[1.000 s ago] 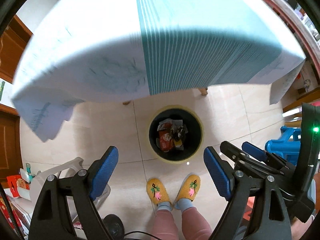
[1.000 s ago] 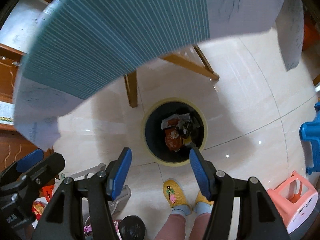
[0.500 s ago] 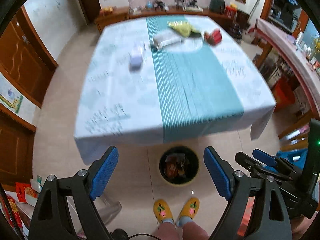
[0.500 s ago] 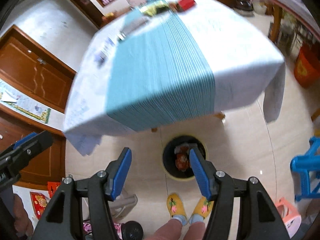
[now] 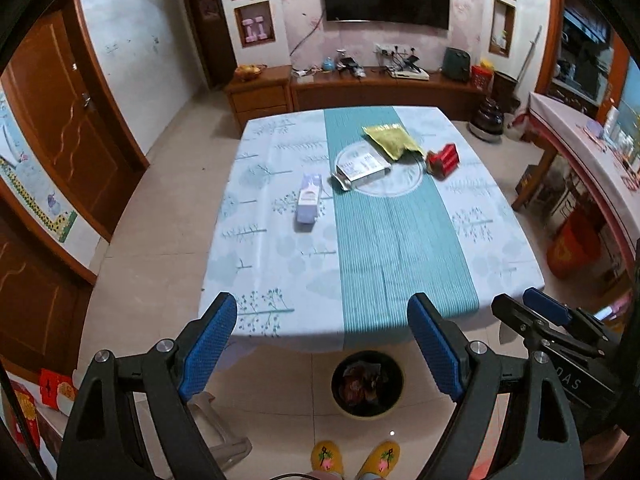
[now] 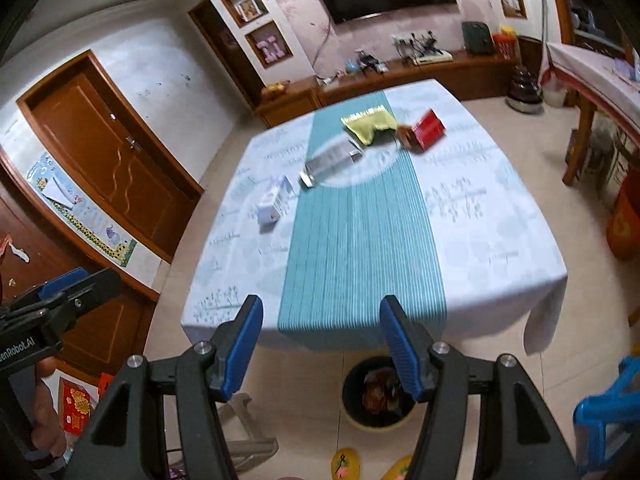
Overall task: Collect trash
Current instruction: 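Raise both tools back toward the table, then grasp the white-purple milk carton with the left tool while the right tool grasps the silver box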
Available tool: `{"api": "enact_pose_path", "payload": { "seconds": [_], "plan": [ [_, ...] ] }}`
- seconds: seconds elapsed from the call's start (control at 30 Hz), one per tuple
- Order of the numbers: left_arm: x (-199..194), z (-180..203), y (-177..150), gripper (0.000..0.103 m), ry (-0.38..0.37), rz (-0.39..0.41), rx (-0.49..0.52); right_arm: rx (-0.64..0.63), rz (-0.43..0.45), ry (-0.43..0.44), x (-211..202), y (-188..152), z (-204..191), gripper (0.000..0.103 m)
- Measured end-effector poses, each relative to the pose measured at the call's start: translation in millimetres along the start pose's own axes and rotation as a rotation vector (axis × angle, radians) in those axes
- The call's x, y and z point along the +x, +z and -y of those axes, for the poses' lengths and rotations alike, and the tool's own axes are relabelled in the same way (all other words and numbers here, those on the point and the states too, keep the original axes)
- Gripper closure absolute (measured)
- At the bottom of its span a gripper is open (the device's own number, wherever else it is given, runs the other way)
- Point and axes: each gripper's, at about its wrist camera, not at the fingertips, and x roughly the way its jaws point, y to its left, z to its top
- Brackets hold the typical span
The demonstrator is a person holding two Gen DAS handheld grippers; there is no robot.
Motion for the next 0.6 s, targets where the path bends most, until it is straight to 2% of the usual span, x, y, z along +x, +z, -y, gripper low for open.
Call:
{"api": "enact_pose_path", "payload": {
  "seconds": [0.33,0.43,0.6],
  "plan": [
    [37,-25,30,0.017,-0.025,-0.026,-0.059,-0.041,0.008,0.020,26,32,-15,0.042],
    [65,-33,44,0.017,-0.042,-0.046,-0.067,-0.027,-0.003,0.012,43,44,-16,0.042],
    [133,-46,78,0.017,-0.098,-0.111,-0.046,0.012,-0.022,-0.032,83,66,-17,0.042]
  ]
}}
